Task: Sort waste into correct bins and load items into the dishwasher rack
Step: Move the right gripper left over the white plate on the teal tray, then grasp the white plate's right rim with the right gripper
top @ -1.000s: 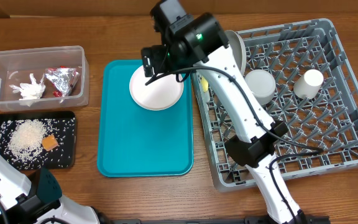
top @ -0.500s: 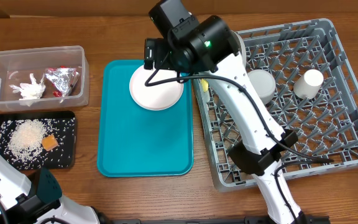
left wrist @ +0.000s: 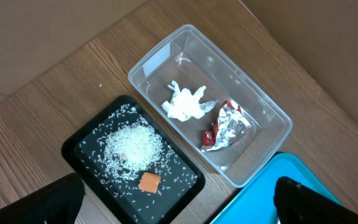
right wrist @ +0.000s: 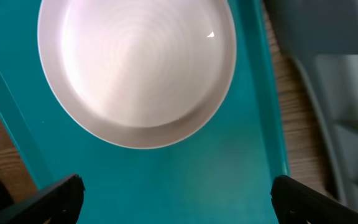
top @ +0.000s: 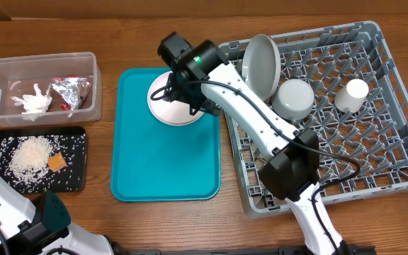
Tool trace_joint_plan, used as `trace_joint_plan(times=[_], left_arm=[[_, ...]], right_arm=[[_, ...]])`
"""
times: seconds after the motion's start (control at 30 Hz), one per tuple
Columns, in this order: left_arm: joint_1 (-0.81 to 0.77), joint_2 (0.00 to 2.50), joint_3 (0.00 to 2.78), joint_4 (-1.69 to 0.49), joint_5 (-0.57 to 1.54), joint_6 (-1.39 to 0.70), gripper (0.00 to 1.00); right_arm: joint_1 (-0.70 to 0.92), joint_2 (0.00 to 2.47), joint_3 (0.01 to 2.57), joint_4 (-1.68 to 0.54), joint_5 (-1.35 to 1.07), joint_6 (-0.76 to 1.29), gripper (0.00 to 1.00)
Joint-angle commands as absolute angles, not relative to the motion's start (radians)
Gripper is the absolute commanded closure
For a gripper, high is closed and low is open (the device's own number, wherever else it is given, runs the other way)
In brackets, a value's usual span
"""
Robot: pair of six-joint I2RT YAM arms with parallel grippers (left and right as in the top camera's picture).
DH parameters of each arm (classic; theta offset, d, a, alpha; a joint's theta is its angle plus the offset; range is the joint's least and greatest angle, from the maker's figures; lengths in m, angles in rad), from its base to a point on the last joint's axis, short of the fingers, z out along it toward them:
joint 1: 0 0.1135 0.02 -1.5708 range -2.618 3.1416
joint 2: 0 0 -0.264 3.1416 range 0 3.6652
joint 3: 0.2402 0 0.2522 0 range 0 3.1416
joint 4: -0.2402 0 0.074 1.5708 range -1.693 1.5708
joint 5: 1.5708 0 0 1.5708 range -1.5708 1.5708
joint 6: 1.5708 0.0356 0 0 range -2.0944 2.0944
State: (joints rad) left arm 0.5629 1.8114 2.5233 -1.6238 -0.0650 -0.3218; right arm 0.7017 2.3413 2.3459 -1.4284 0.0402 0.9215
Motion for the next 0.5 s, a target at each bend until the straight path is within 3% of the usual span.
trace_joint_plan(times=[0.0, 0.47], left_arm=[[0.562, 1.821, 2.52, -1.622, -0.078, -0.318, 0.0], [0.562, 1.821, 2.52, -1.622, -0.078, -0.318, 0.0]], right_arm=[[0.707, 2.319, 2.283, -1.386, 0.014, 0.998, 0.01], [0.724, 2.32, 2.048, -1.175, 0.012, 1.086, 0.08]])
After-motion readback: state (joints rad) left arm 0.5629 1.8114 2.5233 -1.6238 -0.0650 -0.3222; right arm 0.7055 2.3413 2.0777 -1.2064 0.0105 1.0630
